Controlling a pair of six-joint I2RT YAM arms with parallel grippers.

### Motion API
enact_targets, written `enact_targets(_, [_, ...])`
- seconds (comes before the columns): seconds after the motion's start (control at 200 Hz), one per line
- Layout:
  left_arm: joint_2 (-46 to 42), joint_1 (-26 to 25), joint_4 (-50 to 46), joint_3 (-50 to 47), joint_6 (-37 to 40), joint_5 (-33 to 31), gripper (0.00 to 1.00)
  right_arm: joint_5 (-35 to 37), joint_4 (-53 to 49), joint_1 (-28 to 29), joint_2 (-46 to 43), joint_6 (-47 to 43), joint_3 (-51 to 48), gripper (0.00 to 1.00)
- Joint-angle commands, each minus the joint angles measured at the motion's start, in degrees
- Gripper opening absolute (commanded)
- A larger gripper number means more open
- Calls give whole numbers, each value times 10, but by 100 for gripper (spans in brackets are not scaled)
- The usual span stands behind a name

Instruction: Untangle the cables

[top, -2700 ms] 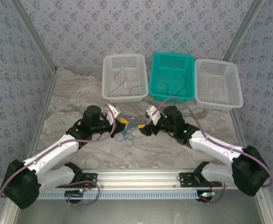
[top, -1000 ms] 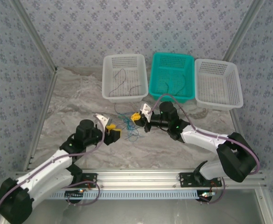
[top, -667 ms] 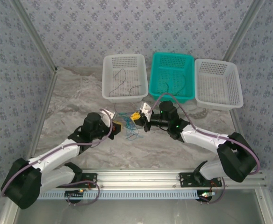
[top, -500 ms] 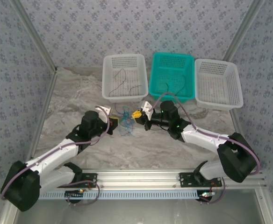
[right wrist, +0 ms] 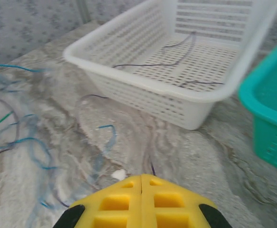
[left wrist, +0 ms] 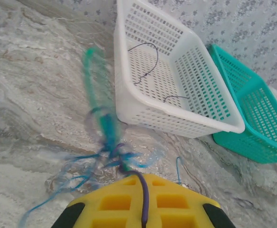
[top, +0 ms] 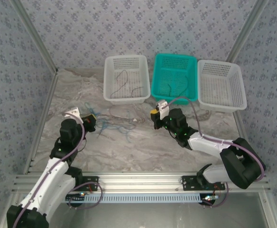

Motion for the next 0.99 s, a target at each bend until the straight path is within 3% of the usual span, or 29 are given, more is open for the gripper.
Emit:
enact_targets(0.0, [-6, 7, -4, 12, -11, 16, 0, 47, -15, -11, -22, 40, 0, 0])
enact_targets(0.115, [6, 7, 33, 14, 18, 94, 0, -81, -23, -11, -28, 26, 20, 0])
enact_targets(0.2, [13, 7, 18, 31, 34, 128, 0, -129, -79, 13, -26, -13, 61, 1])
enact_targets(0.26, [15, 6, -2, 48, 37, 143, 0, -162, -106, 32, -20, -43, 85, 14])
enact_targets(0.345, [20, 2, -25, 75, 31, 159, 0, -181, -119, 58, -6, -50, 114, 46])
enact_targets(0.455, [43, -14, -51, 112, 11, 166, 0, -156, -95, 96, 26, -16, 138, 60])
enact_targets(0.625, [80, -71, -35, 146, 39, 208, 0, -179, -28, 116, 98, 50, 173, 63])
enact_targets(0.81, [111, -109, -43, 172, 50, 190, 0, -264, 13, 135, 155, 91, 219, 65])
enact_targets(0.989, [130, -127, -37, 174, 51, 171, 0, -273, 51, 157, 175, 96, 218, 65])
